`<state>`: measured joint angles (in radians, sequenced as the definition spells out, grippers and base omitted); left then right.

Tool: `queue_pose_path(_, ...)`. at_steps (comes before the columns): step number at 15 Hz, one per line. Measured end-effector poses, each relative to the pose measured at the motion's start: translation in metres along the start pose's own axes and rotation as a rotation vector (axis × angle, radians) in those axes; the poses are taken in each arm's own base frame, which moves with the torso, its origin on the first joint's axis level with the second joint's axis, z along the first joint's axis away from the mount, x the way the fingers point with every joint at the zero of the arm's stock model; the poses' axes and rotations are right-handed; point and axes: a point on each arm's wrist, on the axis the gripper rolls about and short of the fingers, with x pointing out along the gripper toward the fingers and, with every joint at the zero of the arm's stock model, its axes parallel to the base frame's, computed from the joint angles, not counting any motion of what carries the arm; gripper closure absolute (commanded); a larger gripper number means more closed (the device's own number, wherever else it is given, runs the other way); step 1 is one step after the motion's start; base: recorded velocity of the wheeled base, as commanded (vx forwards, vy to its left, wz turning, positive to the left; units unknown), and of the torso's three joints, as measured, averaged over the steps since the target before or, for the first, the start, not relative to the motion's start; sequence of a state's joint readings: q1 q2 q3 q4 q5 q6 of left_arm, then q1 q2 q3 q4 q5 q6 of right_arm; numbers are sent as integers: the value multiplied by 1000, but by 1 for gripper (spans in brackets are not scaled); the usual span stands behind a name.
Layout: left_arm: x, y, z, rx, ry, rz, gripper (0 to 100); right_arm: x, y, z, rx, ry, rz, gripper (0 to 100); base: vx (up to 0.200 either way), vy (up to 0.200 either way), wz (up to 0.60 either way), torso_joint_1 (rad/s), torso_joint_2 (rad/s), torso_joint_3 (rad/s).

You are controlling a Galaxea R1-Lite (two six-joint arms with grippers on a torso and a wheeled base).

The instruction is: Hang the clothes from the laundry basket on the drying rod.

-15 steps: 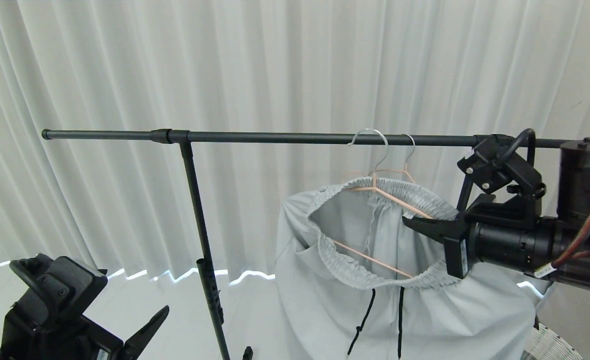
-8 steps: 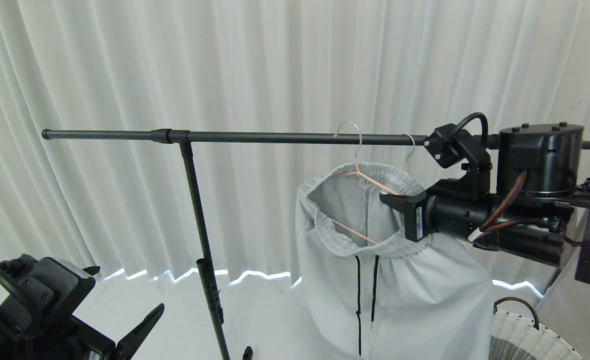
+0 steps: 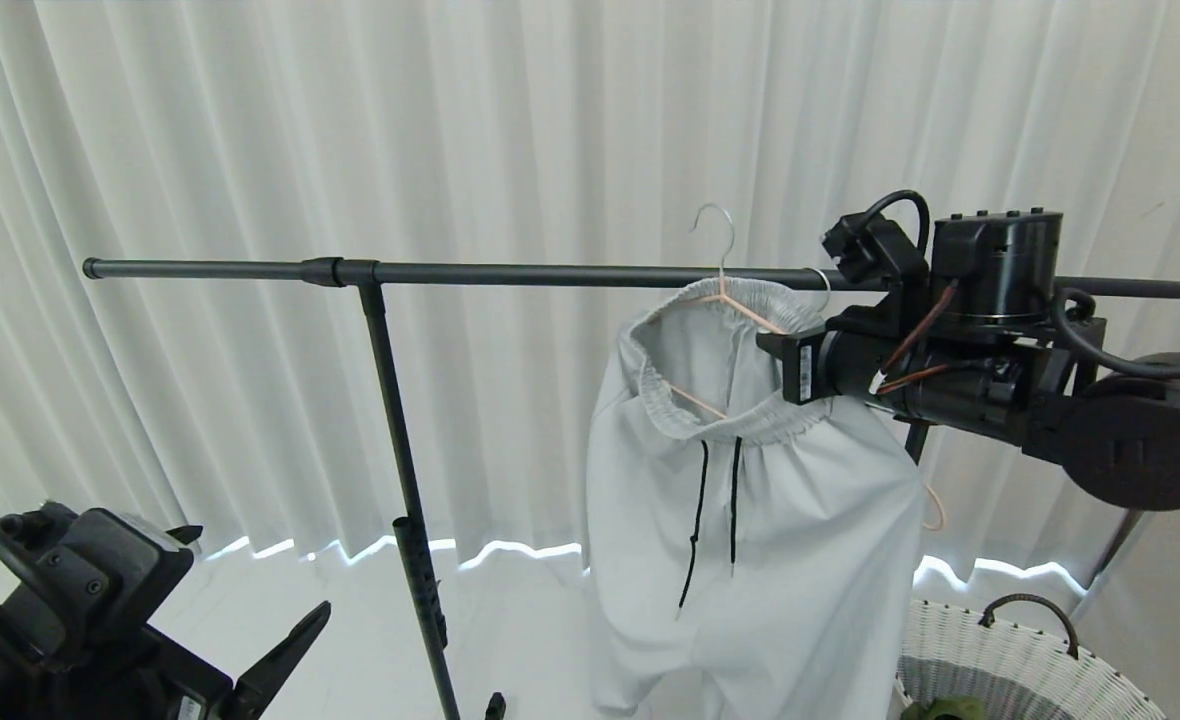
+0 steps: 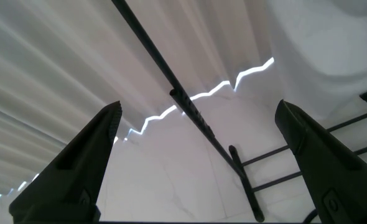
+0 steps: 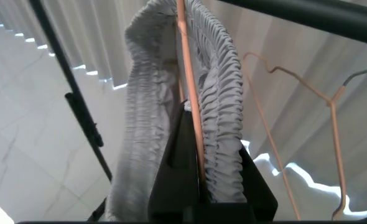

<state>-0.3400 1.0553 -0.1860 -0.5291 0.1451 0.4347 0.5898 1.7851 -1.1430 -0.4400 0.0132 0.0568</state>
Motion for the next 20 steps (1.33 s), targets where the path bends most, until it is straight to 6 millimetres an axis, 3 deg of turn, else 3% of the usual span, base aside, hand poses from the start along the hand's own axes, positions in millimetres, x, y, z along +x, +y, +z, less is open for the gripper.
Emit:
queue_pose_path(12,4,2,5,4,-1,2,0,47,-32,-18,16,46,-79,100,0,0,0,0,0,0)
queue_pose_path(20,4,2,4,3,0,1,0,63,-36,-31,17,75,-109,100,0,0,0,0,0,0)
